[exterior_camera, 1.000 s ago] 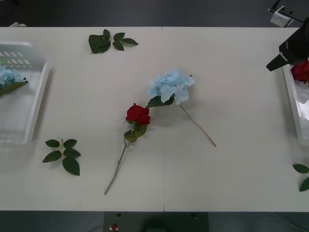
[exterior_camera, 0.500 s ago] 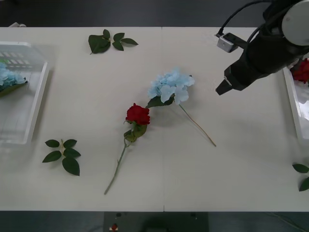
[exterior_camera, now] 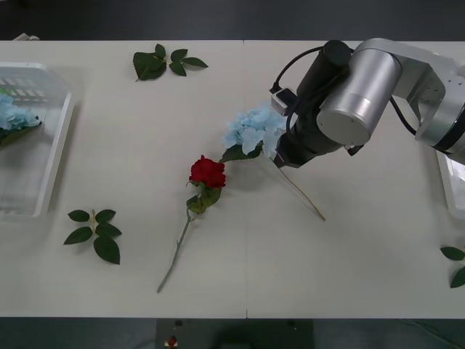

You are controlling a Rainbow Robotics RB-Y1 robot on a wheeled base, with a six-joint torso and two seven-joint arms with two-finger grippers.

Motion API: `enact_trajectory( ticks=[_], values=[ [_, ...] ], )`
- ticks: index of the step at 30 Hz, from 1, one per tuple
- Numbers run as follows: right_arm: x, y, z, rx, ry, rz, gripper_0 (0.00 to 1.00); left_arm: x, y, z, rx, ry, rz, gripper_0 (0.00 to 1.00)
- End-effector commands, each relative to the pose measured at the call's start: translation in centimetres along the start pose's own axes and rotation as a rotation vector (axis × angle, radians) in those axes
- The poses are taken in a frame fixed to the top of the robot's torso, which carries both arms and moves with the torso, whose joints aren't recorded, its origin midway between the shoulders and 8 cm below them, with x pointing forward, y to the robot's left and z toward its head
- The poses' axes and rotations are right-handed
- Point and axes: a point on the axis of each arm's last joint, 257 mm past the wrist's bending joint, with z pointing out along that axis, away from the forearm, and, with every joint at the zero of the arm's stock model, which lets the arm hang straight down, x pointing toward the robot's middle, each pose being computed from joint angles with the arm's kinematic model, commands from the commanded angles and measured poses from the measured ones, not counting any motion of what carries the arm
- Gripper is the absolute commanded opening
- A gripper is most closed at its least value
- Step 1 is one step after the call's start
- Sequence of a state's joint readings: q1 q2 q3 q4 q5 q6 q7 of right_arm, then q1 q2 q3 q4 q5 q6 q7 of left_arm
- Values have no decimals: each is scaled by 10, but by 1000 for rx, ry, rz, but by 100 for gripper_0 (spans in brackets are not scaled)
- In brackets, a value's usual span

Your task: Put the red flowers into the right box and the blue flowers into the left box

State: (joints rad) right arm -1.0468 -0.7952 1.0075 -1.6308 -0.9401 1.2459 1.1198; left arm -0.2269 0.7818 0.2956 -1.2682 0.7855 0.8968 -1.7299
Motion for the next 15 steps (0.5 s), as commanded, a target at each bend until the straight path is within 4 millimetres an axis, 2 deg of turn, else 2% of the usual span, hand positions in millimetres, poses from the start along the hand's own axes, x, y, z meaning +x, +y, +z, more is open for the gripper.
enact_trajectory(
  ticks=[1, 4, 7, 10, 11, 12, 15],
  values=[
    [-9, 1, 5, 24, -22, 10, 97, -12, -26, -25, 106, 40, 62, 100],
    [-12, 3, 19, 24, -29, 13, 97, -15, -59, -54, 275, 77, 50, 100],
    [-16, 6, 33, 24, -32, 26, 96, -22, -81, -78, 392, 96, 55, 100],
    [-22, 8, 46, 26, -43, 34, 97, -29, -96, -94, 469, 108, 47, 100],
    [-22, 8, 46, 26, -43, 34, 97, -29, -96, -94, 469, 108, 47, 100],
    [-23, 9, 55, 30, -54, 25, 97, -37, -106, -106, 517, 112, 52, 100],
    [-20, 10, 66, 41, -53, 13, 97, -47, -115, -120, 564, 114, 61, 100]
  ],
)
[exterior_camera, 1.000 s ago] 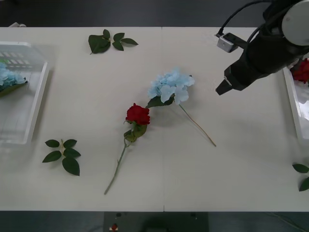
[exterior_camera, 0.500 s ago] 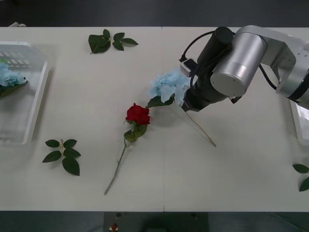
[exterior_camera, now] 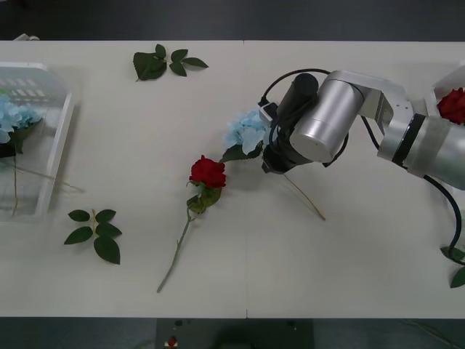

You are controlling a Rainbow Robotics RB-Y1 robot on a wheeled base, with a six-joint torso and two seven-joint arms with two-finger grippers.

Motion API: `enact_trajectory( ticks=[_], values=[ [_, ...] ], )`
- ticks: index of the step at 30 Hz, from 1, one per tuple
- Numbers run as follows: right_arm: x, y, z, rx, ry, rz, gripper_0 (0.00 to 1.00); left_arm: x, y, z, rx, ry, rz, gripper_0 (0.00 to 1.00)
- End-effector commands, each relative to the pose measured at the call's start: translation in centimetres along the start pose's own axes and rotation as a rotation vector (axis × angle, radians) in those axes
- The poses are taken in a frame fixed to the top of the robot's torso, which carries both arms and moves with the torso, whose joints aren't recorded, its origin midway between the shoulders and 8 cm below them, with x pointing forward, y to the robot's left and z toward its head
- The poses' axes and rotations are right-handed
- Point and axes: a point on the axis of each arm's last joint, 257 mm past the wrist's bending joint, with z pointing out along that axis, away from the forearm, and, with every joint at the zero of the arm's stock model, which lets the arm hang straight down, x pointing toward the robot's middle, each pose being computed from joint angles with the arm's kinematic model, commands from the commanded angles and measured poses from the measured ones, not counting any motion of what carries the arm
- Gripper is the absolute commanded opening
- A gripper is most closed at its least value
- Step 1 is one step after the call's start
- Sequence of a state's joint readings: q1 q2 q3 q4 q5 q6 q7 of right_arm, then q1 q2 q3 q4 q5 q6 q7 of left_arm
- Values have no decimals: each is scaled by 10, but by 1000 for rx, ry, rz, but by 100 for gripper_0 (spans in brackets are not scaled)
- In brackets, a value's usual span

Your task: Put the red flowers into the right box and the blue flowers into the left box

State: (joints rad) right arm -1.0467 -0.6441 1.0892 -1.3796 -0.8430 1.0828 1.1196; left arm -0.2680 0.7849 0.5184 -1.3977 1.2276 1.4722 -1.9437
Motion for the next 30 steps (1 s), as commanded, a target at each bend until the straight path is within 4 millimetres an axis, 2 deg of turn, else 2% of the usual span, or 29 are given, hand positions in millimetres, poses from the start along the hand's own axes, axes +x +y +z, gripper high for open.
enact_trajectory(
  ticks=[1, 6, 8, 10, 12, 16, 17, 18, 19, 20, 23, 24, 28, 30],
  values=[
    [-5, 4, 9, 17, -19, -13, 96, -37, -26, -25, 49, -21, 46, 100],
    [-3, 7, 21, 18, -14, -12, 97, -52, -65, -27, 154, -17, 88, 100],
    [-5, 8, 27, 19, -21, -12, 96, -58, -87, -17, 205, -14, 115, 100],
    [-6, 8, 29, 21, -24, -10, 96, -61, -101, -8, 233, -18, 125, 100],
    [-7, 8, 32, 25, -28, -12, 86, -63, -115, 10, 258, -27, 133, 100],
    [-9, 8, 35, 28, -33, -14, 55, -63, -139, 49, 280, -51, 146, 100],
    [-8, 7, 36, 29, -30, -15, 41, -62, -145, 65, 276, -62, 150, 100],
    [-9, 8, 36, 27, -31, -15, 39, -62, -147, 69, 276, -68, 149, 100],
    [-8, 9, 36, 28, -28, -17, 39, -60, -152, 82, 271, -79, 154, 100],
    [-9, 8, 36, 28, -30, -15, 24, -58, -155, 93, 262, -84, 163, 100],
    [-8, 9, 36, 26, -27, -13, 2, -43, -165, 124, 233, -66, 204, 100],
    [-9, 9, 36, 26, -29, -13, 0, -38, -167, 130, 230, -59, 213, 100],
    [-8, 3, 34, 17, -27, 5, 0, 0, -173, 163, 176, 36, 318, 100],
    [-9, -1, 31, 7, -31, 16, 0, 12, -173, 172, 145, 67, 374, 100]
  ],
)
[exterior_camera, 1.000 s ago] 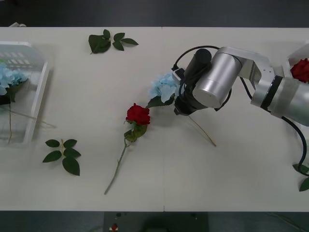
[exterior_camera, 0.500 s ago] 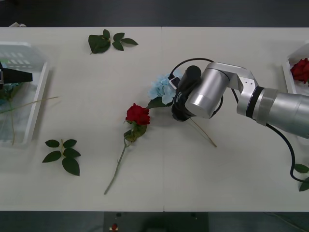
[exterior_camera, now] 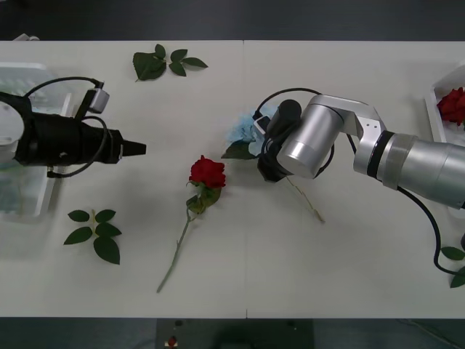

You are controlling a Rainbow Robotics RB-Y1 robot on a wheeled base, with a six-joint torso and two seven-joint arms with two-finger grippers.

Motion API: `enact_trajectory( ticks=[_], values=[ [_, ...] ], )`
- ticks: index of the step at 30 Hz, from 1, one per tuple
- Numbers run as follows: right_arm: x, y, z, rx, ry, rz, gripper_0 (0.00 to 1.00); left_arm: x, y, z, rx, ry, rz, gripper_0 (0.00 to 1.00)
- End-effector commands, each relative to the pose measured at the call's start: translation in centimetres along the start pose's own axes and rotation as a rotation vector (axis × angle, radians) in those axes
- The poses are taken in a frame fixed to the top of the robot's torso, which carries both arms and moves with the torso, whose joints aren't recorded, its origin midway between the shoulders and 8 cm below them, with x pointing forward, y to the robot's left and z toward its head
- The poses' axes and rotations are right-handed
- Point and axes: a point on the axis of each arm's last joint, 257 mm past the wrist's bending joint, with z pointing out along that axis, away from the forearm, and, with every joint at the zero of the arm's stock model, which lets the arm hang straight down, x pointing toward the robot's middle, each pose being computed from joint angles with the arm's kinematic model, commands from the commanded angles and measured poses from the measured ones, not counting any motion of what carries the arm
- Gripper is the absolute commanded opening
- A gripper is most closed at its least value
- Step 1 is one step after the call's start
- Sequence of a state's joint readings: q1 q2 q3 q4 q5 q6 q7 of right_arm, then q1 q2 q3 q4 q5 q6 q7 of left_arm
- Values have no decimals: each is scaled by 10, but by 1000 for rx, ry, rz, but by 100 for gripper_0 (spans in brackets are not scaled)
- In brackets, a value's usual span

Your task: Put the red flowers into the right box and the blue flowers into the left box

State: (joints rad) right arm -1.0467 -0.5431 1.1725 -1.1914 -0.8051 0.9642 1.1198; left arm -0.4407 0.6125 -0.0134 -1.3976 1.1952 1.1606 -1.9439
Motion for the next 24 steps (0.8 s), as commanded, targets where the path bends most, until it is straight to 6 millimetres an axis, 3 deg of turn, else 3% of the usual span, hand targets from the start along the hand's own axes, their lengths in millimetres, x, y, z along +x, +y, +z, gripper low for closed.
enact_trajectory(
  ticks=[1, 6, 11, 15, 20, 24],
  values=[
    [-22, -10, -16, -27, -43, 30, 0, 6, -5, 14, -67, 59, 158, 100],
    [-37, -33, -46, -90, -81, 38, 0, 20, -12, 21, -127, 136, 280, 100],
    [-58, -63, -91, -189, -133, 10, 0, 25, -36, 17, -127, 187, 319, 100],
    [-71, -76, -126, -270, -186, -53, 0, 22, -55, 10, -122, 196, 297, 100],
    [-87, -75, -163, -370, -295, -174, 0, 4, -57, -5, -79, 133, 282, 100],
    [-99, -63, -194, -460, -405, -294, 0, -8, -62, -26, 63, 28, 272, 100]
  ],
)
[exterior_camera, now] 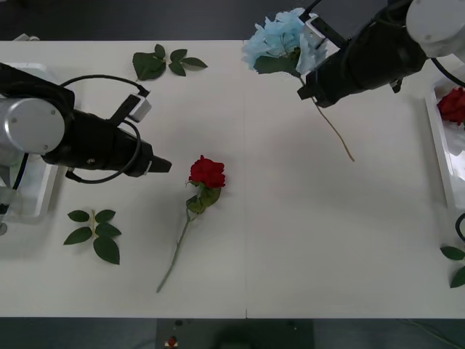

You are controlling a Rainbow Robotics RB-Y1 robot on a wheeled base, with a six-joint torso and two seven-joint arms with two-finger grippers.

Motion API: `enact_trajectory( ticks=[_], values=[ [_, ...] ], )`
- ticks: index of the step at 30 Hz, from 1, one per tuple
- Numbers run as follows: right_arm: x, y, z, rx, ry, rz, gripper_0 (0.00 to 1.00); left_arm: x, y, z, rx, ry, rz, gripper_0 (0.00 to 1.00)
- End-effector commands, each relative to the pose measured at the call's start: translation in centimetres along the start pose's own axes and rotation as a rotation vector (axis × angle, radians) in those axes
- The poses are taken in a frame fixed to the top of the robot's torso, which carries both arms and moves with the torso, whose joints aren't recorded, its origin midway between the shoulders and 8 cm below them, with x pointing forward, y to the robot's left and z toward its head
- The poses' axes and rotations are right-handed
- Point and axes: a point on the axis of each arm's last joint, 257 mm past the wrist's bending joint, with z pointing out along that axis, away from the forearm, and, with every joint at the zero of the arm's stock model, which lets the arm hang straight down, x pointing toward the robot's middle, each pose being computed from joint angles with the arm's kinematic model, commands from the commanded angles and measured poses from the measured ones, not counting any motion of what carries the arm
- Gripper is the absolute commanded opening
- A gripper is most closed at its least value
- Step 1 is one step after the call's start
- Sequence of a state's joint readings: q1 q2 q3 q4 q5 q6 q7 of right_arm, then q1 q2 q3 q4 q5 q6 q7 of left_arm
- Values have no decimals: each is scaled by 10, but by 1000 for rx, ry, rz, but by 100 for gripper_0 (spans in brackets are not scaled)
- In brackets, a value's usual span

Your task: Put the red flowers into the right box and the blue flowers into the left box

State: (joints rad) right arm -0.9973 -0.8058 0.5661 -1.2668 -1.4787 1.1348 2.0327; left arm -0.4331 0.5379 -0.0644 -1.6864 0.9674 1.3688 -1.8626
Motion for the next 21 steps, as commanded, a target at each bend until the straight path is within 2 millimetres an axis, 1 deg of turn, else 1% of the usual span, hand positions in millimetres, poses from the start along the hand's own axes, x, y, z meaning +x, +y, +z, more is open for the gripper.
enact_trajectory(
  ticks=[1, 3, 4, 6, 11, 12, 13, 15, 17, 21],
  values=[
    [-24, 17, -20, -79, -94, -142, 0, -13, 10, -34, 96, -144, 48, 100],
    [-38, 32, -22, -129, -156, -214, 0, -15, 4, -44, 167, -211, 55, 100],
    [-41, 37, -23, -143, -170, -226, 0, -15, 2, -46, 187, -229, 59, 100],
    [-51, 52, -24, -191, -220, -256, 0, -21, -8, -54, 253, -313, 69, 100],
    [-78, 85, -27, -311, -346, -283, 0, -35, -31, -64, 390, -524, 84, 100],
    [-81, 88, -27, -330, -361, -277, 0, -38, -34, -66, 403, -550, 89, 100],
    [-87, 94, -28, -359, -395, -265, 0, -41, -39, -66, 425, -587, 94, 100],
    [-93, 102, -29, -404, -431, -239, 0, -44, -45, -65, 450, -640, 106, 100],
    [-101, 112, -31, -458, -466, -210, 0, -46, -54, -61, 472, -690, 119, 100],
    [-112, 124, -30, -512, -505, -176, 0, -49, -71, -48, 509, -737, 41, 100]
  ],
)
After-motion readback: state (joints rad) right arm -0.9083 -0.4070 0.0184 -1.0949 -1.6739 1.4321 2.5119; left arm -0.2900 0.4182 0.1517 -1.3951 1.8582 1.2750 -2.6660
